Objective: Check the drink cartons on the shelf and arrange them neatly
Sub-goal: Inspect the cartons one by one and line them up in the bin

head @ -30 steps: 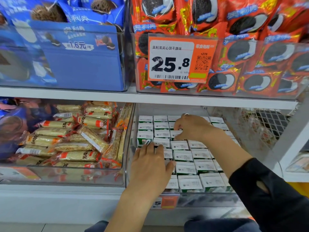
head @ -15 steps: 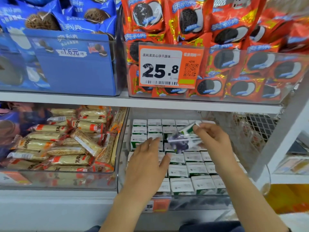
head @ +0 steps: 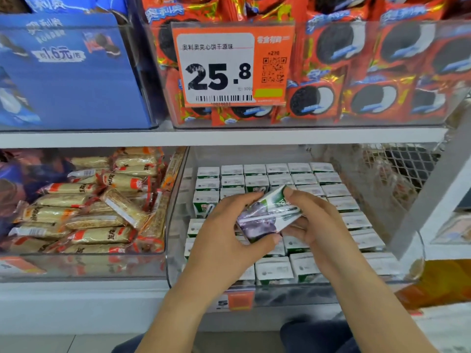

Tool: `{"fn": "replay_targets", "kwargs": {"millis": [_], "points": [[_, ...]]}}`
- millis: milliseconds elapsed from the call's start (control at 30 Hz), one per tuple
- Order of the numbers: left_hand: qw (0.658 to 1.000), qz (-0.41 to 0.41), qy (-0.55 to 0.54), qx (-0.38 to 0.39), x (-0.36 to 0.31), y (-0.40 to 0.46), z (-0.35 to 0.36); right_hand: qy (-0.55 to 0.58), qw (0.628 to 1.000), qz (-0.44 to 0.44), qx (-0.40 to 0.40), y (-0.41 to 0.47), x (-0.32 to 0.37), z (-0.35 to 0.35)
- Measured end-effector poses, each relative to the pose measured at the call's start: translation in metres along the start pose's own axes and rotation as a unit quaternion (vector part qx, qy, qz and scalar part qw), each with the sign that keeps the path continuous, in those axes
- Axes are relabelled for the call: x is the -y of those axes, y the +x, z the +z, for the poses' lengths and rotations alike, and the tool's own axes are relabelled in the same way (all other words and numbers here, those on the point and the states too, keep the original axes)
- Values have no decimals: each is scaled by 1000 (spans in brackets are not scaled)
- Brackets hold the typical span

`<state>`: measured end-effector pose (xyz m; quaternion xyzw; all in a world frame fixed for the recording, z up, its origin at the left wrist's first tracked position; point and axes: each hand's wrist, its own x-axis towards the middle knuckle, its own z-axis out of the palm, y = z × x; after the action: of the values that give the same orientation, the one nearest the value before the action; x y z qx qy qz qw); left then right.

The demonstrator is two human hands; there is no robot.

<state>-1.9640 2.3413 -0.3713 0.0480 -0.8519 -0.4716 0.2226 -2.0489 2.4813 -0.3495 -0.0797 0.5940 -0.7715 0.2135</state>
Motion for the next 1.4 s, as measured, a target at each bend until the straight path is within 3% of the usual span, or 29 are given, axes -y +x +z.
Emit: {"fn": "replay_targets", "kwargs": {"millis": [100,467,700,800,933,1233,1400], "points": [[997,21,77,3,-1,-1,1,-11,1000,2,-5,-1,0,0],[998,30,61,-16,-5,-3,0,-28,999,19,6,-5,1,0],[997,-16,-71,-25,-11,-2,-3,15,998,2,56,-5,7,-2],[986,-50,-157,-15,-16,0,-7,13,993,-9,113,-7,9,-4],[966,-82,-243,11,-22,1,-12,5,992,-21,127,-8,9,-4],[958,-131,-243,80,-25,0,-11,20,996,-25,78,-10,9,1],[955,-141,-250,70,-27,0,-8,-9,998,-40,55,-13,9,4]]}}
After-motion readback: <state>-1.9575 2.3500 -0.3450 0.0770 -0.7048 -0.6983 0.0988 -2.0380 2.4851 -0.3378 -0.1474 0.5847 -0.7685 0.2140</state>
